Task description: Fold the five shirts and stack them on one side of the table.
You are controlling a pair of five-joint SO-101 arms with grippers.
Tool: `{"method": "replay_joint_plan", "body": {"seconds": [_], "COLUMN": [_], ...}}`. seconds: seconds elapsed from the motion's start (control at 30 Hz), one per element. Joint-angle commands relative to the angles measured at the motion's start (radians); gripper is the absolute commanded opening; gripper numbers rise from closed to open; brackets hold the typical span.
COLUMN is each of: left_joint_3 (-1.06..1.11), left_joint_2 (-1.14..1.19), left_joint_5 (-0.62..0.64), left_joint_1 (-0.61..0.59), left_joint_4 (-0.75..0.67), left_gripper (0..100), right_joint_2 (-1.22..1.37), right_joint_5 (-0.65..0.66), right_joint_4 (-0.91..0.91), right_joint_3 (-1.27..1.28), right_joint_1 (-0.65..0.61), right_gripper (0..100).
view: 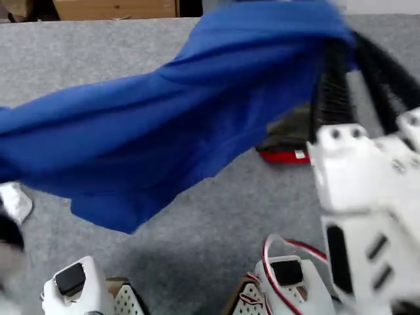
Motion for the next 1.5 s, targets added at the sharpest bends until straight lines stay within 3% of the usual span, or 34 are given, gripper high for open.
{"method": "replay_joint_plan", "body": {"seconds": [0.0, 0.17, 0.33, 0.43, 0.67, 0.8, 0.9, 1.03, 1.13, 1.37, 1.47], "left_joint_3": [-0.062, 0.14, 0.541, 0.771, 1.359, 1.704, 1.893, 2.026, 2.032, 1.968, 1.867], "left_joint_2": [-0.002, -0.025, -0.095, -0.121, -0.187, -0.227, -0.262, -0.278, -0.282, -0.282, -0.282], "left_joint_5": [-0.029, -0.04, -0.044, -0.044, -0.038, -0.044, -0.048, -0.08, -0.089, -0.328, -0.347], "left_joint_1": [-0.008, -0.008, -0.005, 0.062, 0.203, 0.2, 0.2, 0.191, 0.099, -0.074, -0.154], "left_joint_4": [0.002, 0.002, 0.0, -0.025, -0.272, -0.489, -0.575, -0.585, -0.582, -0.439, -0.387], "left_gripper": [3, 3, 3, 3, 3, 3, 3, 15, 25, 26, 26], "right_joint_2": [0.01, 0.056, 0.13, 0.163, 0.211, 0.229, 0.232, 0.231, 0.231, 0.231, 0.236], "right_joint_5": [-0.011, -0.005, -0.005, -0.005, -0.003, -0.002, 0.04, 0.069, 0.091, 0.207, 0.293], "right_joint_4": [-0.066, -0.051, 0.094, 0.203, 0.345, 0.273, 0.172, 0.133, 0.176, 0.25, 0.245], "right_joint_3": [-0.107, -0.104, -0.059, 0.002, 0.314, 0.593, 0.812, 1.001, 1.078, 1.237, 1.32], "right_joint_1": [0.02, 0.018, 0.011, -0.058, -0.215, -0.247, -0.247, -0.261, -0.305, -0.402, -0.4], "right_gripper": [1.2, 1.2, 1.3, 1.3, 1.3, 1.3, 1.3, 1.3, 1.3, 1.3, 1.3]}}
